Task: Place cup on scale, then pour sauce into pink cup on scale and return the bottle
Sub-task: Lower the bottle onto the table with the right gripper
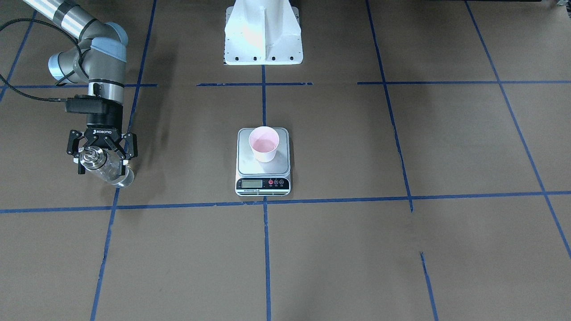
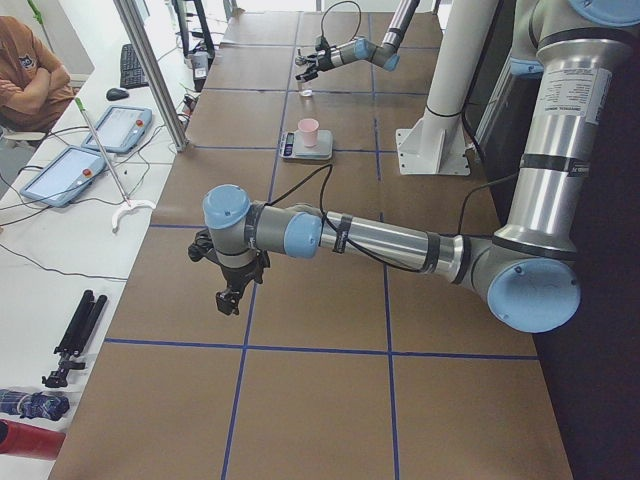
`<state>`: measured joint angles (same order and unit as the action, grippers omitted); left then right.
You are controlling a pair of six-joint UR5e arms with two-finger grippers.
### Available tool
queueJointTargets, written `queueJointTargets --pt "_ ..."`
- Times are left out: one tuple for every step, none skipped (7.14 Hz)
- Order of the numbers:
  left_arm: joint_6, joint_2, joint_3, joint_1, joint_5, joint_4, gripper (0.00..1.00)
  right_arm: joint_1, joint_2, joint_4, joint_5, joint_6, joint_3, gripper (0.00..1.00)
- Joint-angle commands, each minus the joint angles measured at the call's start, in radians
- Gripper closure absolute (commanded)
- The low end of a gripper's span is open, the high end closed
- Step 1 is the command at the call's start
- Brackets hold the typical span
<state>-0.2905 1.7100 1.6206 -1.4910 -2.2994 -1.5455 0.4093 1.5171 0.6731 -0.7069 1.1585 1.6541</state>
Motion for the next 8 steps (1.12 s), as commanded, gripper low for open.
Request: queueJointTargets --pt "0.001 0.002 -0.001 -0.002 0.000 0.001 0.00 -0.023 0.005 -0.001 0.009 0.004 0.016 0.00" --pt "0.001 0.000 0.001 -0.002 0.000 0.002 0.00 -0.052 0.035 0.000 0.020 0.009 0.054 0.00" --pt "0.001 0.000 0.001 -0.006 0.000 0.002 0.00 -0.091 0.085 0.000 0.055 0.012 0.087 0.00" --pt "0.001 0.000 0.001 -0.006 0.000 0.002 0.00 -0.115 0.115 0.000 0.073 0.012 0.104 0.00" --pt "0.001 0.000 0.001 -0.006 0.000 0.002 0.00 -0.124 0.135 -0.001 0.081 0.013 0.111 0.00" --pt "0.001 0.000 0.005 -0.006 0.000 0.004 0.00 -0.151 0.162 0.000 0.111 0.015 0.130 0.00" --pt "0.001 -0.001 0.016 -0.006 0.000 0.013 0.00 -0.176 0.205 0.000 0.121 0.017 0.174 0.00" --pt "0.001 -0.001 0.024 -0.008 0.000 0.019 0.00 -0.202 0.268 0.000 0.122 0.018 0.255 0.00"
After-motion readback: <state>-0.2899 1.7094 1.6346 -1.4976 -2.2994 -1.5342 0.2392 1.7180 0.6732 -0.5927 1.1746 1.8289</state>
